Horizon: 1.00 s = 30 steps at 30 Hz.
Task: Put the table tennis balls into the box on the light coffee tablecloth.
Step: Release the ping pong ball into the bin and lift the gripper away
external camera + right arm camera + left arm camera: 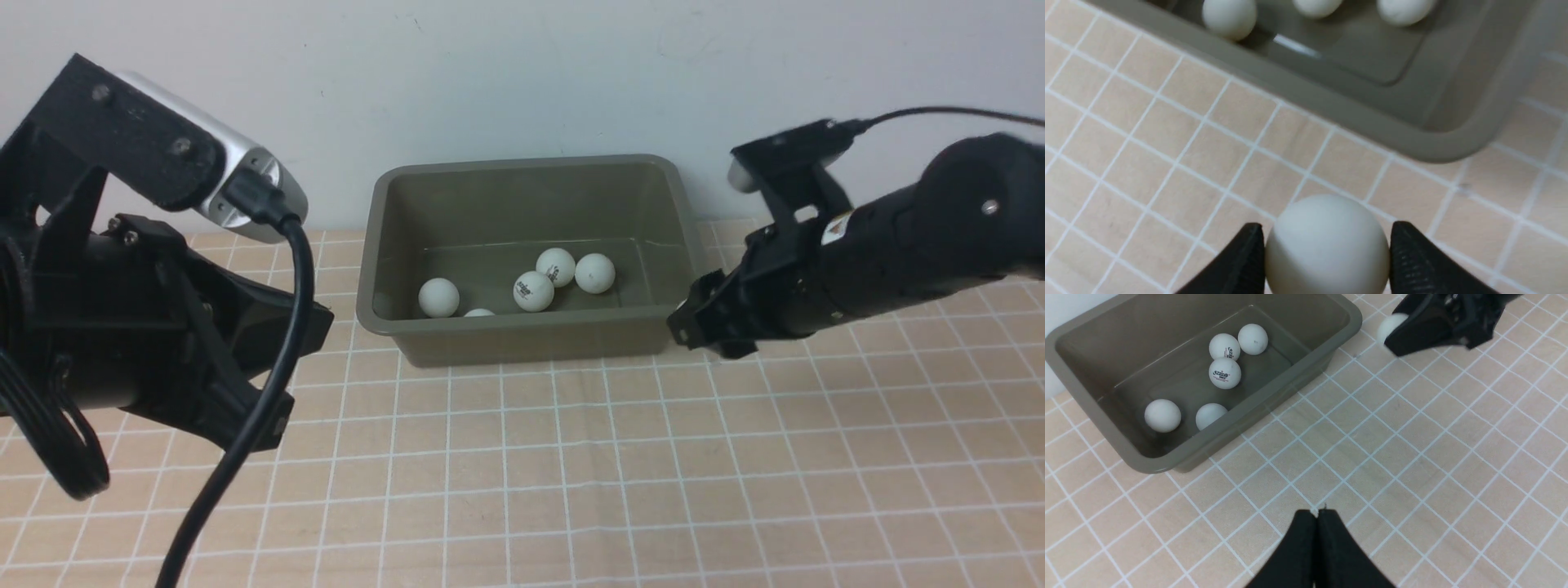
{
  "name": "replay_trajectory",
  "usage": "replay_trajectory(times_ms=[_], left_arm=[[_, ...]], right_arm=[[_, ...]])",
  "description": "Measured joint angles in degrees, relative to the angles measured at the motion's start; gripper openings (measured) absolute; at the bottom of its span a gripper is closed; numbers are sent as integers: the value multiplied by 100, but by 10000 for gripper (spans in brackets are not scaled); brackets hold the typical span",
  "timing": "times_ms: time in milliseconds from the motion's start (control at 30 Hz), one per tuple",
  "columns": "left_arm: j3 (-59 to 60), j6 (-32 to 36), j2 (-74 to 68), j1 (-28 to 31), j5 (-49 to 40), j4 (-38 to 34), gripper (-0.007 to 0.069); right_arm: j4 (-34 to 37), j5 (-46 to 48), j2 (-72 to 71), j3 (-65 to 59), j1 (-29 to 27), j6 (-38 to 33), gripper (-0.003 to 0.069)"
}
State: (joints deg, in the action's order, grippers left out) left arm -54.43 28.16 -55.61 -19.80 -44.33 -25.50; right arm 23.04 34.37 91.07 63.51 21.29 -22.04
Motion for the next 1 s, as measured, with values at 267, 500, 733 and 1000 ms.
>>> replay_trajectory(times_ms=[267, 500, 733, 1000], left_arm=[[0, 0, 0, 0, 0, -6, -68], [0, 0, 0, 0, 0, -11, -68], [0, 0, 0, 0, -9, -11, -68], [0, 0, 0, 0, -39, -17, -68]], right_arm=[[1196, -167, 1287, 1269, -65, -1478, 356], [1305, 247, 2537, 2896, -111, -1662, 356], [1332, 346, 2614, 3315, -352, -1655, 399], [1324, 794, 2463, 4032, -590, -1747, 475]])
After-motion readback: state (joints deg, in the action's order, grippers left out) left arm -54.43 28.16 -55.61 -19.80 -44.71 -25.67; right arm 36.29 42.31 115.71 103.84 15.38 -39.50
